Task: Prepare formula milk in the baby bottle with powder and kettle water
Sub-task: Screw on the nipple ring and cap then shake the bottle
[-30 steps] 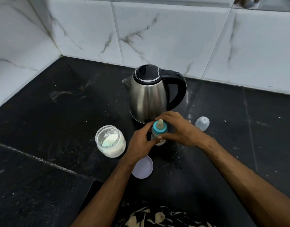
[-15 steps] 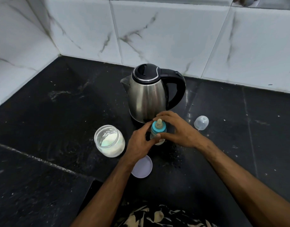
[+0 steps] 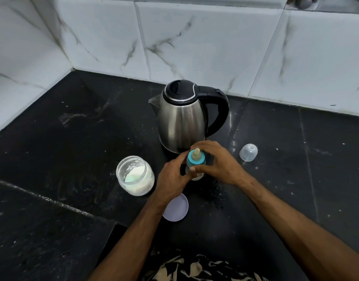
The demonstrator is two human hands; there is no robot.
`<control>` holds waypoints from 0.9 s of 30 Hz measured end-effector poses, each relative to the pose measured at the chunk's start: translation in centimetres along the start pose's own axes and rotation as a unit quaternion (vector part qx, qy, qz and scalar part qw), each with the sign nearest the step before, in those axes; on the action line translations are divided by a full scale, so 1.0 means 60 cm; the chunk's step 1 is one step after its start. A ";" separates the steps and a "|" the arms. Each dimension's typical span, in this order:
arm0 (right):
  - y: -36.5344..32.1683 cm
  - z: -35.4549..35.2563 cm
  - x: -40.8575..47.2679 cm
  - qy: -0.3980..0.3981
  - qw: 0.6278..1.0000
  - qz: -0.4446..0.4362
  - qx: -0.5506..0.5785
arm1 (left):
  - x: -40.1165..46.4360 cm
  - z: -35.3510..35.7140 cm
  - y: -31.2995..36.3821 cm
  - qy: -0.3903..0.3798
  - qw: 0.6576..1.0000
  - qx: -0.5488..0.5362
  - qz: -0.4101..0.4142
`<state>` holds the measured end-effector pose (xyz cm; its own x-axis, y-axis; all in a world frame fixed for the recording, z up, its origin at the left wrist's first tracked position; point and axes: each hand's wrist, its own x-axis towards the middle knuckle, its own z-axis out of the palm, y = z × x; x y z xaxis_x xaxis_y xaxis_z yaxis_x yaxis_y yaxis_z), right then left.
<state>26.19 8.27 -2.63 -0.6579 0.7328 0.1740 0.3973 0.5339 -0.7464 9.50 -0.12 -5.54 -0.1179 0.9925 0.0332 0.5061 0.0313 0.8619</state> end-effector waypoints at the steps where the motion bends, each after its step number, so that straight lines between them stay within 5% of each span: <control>1: -0.001 0.009 -0.005 0.027 1.000 0.007 0.001 | -0.001 0.001 0.001 0.004 1.000 0.004 0.001; 5: -0.004 0.043 -0.020 0.107 0.993 0.031 0.033 | -0.001 0.002 -0.001 0.005 1.000 0.011 -0.001; 11: 0.001 -0.002 -0.008 -0.016 0.998 0.027 0.051 | 0.000 -0.002 0.001 -0.001 1.000 -0.003 -0.008; 21: -0.024 0.075 -0.034 0.238 0.971 0.028 0.021 | -0.006 0.006 0.004 0.020 0.999 0.025 -0.013; 27: -0.020 0.061 -0.033 0.179 0.982 0.038 0.044 | -0.007 0.003 0.007 0.015 1.000 0.001 -0.011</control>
<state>24.66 4.63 -4.43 -0.3561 0.8786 0.3184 0.3692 0.4452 -0.8157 9.91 -0.47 -5.25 -0.1543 0.9876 0.0282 0.5048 0.0543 0.8615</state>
